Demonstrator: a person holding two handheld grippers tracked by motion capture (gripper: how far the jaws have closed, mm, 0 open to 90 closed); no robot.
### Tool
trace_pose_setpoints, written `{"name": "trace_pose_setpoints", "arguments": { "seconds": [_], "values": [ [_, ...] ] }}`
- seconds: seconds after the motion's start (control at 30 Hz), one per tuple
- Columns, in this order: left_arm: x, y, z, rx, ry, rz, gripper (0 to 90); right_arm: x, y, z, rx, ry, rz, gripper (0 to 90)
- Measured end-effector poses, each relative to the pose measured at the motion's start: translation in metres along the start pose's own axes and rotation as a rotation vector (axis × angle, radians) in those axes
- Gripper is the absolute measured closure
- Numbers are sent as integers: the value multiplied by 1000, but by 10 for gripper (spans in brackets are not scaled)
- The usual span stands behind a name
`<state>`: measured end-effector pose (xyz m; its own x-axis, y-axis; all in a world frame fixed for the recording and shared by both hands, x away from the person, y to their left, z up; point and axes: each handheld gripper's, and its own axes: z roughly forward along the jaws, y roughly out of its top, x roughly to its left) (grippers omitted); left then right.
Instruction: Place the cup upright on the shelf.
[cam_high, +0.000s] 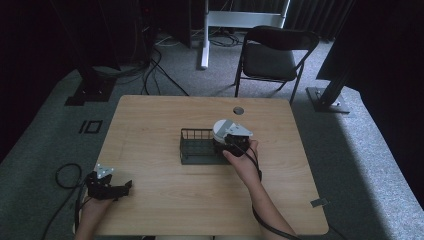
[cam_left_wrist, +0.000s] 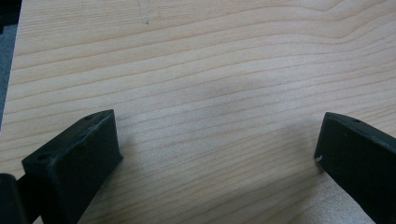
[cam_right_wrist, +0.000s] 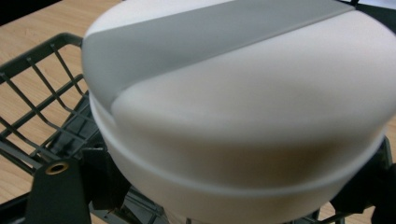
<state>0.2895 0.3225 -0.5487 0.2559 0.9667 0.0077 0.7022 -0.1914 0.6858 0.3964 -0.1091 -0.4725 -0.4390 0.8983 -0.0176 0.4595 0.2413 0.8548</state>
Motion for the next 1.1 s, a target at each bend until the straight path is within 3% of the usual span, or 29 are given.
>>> {"name": "trace_pose_setpoints", "arguments": {
  "seconds": [0.63,1.1],
  "values": [
    [0,0,0,0,0,0,1,-1,-6,-8,-25,29,12,128],
    [0,0,0,0,0,0,1,-5,-13,-24,-43,39,0,129]
  ]
}}
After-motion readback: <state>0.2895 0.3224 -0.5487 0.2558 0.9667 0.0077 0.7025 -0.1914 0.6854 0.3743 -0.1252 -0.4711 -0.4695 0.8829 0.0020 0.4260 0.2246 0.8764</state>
